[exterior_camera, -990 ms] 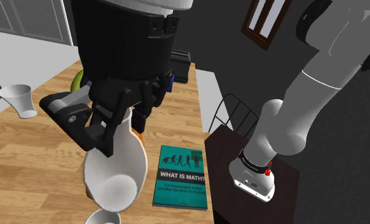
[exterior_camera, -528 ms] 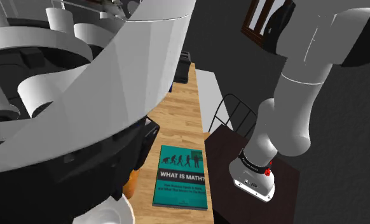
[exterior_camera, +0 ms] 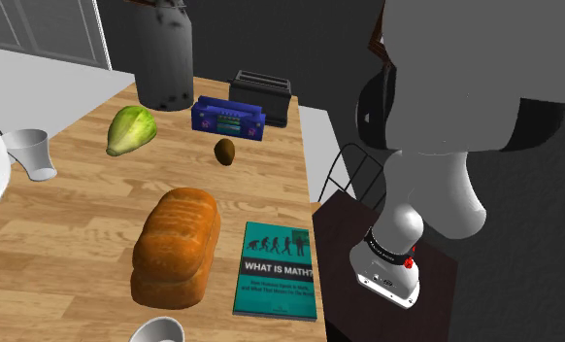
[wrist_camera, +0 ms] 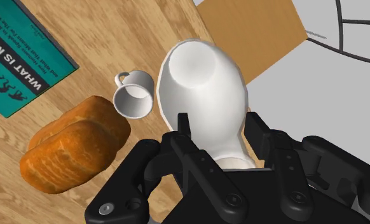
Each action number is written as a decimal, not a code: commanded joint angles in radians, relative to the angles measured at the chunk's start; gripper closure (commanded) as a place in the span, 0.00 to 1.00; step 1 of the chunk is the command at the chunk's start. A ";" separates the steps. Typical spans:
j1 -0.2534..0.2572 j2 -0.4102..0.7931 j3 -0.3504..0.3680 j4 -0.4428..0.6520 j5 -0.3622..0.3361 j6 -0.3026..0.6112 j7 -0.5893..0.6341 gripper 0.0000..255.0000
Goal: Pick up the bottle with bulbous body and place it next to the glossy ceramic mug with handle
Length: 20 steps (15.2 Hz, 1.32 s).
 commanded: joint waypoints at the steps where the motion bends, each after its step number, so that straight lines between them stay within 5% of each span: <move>1: 0.081 0.064 -0.023 0.094 -0.039 -0.030 0.015 1.00; 9: -0.028 0.006 0.006 -0.143 0.000 0.123 0.056 1.00; 20: -0.103 -0.015 0.015 -0.345 0.010 0.283 0.093 1.00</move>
